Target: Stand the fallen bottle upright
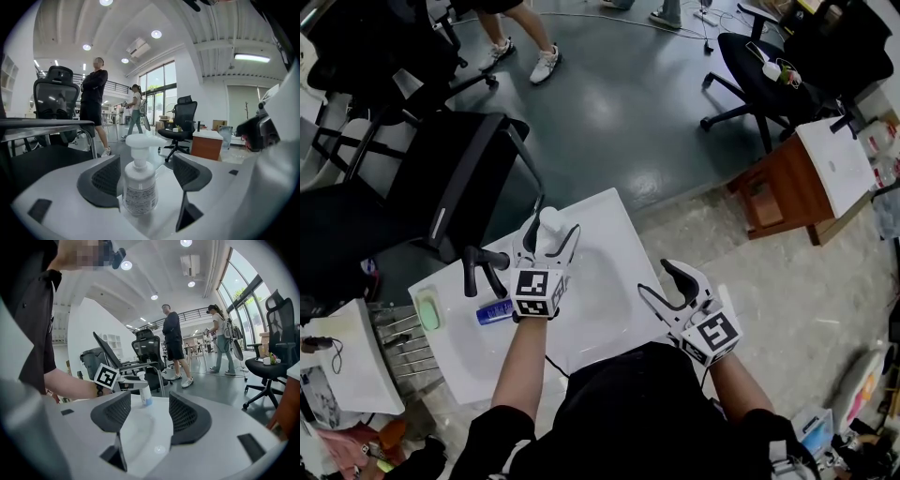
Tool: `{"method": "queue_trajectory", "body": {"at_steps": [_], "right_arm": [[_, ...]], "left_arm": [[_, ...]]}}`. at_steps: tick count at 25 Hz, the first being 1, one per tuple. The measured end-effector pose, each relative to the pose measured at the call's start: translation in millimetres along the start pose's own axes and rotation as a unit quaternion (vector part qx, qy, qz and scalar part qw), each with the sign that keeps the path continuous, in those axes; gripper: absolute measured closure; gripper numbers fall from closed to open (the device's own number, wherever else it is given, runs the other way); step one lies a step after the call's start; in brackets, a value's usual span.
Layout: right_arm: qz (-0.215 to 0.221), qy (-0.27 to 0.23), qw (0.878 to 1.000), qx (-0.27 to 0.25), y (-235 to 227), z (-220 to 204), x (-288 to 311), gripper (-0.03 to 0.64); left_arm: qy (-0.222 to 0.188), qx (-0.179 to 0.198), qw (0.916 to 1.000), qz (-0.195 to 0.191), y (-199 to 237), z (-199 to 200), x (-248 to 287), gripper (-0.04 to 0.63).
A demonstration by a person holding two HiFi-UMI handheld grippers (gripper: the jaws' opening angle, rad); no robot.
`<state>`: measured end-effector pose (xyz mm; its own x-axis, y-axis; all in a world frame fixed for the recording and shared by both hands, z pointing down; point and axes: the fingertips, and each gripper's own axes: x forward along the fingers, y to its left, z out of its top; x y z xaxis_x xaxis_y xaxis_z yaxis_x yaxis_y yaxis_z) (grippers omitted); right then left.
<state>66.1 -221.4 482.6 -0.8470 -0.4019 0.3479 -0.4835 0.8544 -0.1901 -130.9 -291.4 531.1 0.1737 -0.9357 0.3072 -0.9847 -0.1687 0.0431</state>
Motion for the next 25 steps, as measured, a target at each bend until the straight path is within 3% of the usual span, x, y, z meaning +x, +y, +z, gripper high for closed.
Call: {"method": "queue_trajectory", "body": {"at_steps": [8,16,21,25], "right_arm": [[-0.001,-0.022,1.0,-0.004,8,5,-7,0.348],[0.012,-0.02,1.0,-0.019,31,13,-9,0.348],[0.032,-0.034,0.999,-0.019,55,22,-4,0.348],[0.06,-0.048,0.997,-0.032,79,35,10,0.35]], "left_arm": [[-0.009,-0.012,0.9999,0.009,-2,5,-17,0.244],[-0.049,-0.018,0.9986,0.003,-13,28,-57,0.244],[-0.065,-0.013,0.9978,-0.003,-20,43,-88,0.244],[-0.091,-0.029,0.9954,0.005,-15,58,-125,0.245]]}}
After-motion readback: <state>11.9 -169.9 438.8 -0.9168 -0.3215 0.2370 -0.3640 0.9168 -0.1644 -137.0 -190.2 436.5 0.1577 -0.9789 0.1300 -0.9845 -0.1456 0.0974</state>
